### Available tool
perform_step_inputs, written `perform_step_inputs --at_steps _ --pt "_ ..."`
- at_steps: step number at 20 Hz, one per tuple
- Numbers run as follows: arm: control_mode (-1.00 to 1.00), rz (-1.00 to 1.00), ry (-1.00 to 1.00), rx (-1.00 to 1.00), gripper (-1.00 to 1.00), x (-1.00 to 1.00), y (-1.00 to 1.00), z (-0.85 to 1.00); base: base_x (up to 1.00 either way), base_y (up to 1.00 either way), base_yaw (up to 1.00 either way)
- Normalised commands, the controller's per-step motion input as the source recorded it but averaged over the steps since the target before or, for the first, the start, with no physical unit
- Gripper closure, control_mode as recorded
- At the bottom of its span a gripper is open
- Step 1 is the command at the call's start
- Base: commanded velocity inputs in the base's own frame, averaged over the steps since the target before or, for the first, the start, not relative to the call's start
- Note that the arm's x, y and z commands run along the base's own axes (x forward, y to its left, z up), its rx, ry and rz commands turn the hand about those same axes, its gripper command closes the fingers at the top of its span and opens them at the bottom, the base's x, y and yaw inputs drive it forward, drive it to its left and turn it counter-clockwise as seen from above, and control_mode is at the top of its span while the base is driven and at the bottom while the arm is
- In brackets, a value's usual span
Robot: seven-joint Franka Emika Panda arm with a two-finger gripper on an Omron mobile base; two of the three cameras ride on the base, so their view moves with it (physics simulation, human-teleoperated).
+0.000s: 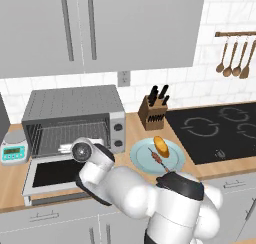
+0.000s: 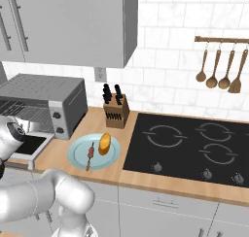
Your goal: Pick up the kebab skewer and baguette bread, and place them inside the toaster oven. Close the toaster oven door and start by setting the timer.
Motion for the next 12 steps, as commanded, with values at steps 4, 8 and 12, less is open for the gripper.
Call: perform_step_inputs --at_steps 4,8,12 --pt "-1.00 0.00 0.20 0.00 -1.00 -0.74 0.00 -0.44 0.00 0.00 0.00" --pt "-1.00 0.00 0.35 0.00 -1.00 -0.64 0.01 -0.31 0.00 0.00 0.00" --pt "-1.00 0.00 0.40 0.00 -1.00 -0.61 0.00 -0.39 0.00 0.00 0.00"
